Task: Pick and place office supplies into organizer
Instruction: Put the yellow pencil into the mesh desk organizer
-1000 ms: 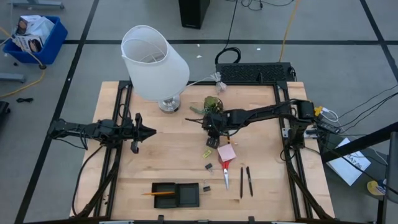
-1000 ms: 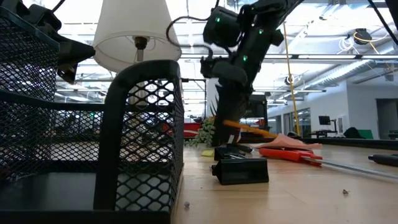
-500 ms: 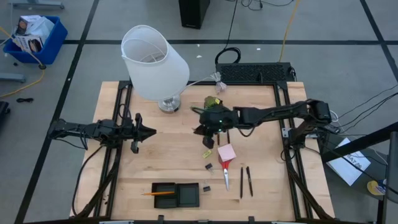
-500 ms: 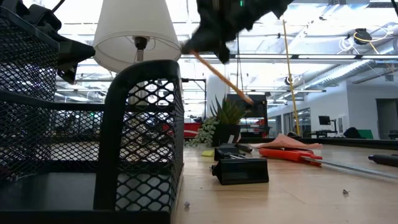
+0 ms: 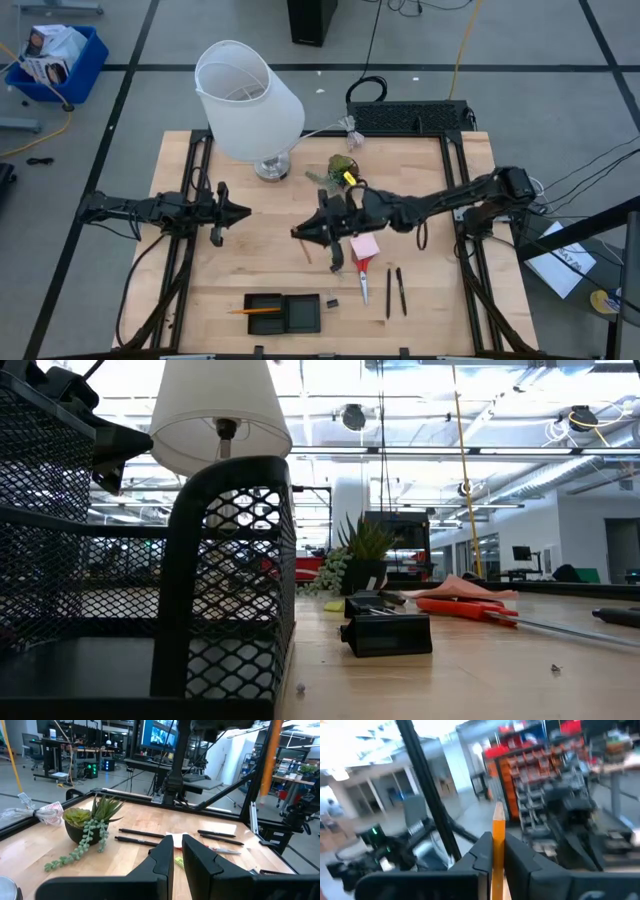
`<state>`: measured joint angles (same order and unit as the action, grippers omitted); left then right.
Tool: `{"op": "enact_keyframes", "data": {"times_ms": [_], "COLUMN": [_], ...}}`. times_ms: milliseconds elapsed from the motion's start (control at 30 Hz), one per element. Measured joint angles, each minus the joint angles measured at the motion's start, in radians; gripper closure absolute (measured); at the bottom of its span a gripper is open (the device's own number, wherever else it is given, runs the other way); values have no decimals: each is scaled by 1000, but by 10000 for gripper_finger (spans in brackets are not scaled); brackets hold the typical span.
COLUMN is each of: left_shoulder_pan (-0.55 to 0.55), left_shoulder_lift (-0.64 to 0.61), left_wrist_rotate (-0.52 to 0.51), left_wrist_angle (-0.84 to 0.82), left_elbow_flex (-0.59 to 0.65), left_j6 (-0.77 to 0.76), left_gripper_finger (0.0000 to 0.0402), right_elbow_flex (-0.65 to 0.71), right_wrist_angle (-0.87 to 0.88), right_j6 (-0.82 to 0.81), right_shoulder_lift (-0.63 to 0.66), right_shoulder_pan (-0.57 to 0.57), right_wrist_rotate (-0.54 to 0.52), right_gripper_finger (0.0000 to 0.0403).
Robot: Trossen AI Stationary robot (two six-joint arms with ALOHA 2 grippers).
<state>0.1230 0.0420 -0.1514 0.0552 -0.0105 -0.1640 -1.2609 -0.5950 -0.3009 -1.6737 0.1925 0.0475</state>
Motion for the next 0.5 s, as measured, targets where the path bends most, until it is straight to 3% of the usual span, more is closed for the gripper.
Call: {"op": "enact_keyframes", "data": {"times_ms": [300,500], "left_shoulder_pan": [0,0], "left_shoulder_lift": [0,0], "left_wrist_rotate": [0,0], "left_wrist_angle": [0,0], "left_elbow_flex": [0,0], "left_j6": [0,0], "left_gripper_finger": [360,360], "right_elbow_flex": [-59,-214], "right_wrist_angle": [-166,-213], "right_j6": [-69,-26], "right_shoulder_lift": [-182,-313], "right_shoulder_pan": [64,104], "right_wrist_rotate": [1,-21], "right_gripper_finger": [386,369]}}
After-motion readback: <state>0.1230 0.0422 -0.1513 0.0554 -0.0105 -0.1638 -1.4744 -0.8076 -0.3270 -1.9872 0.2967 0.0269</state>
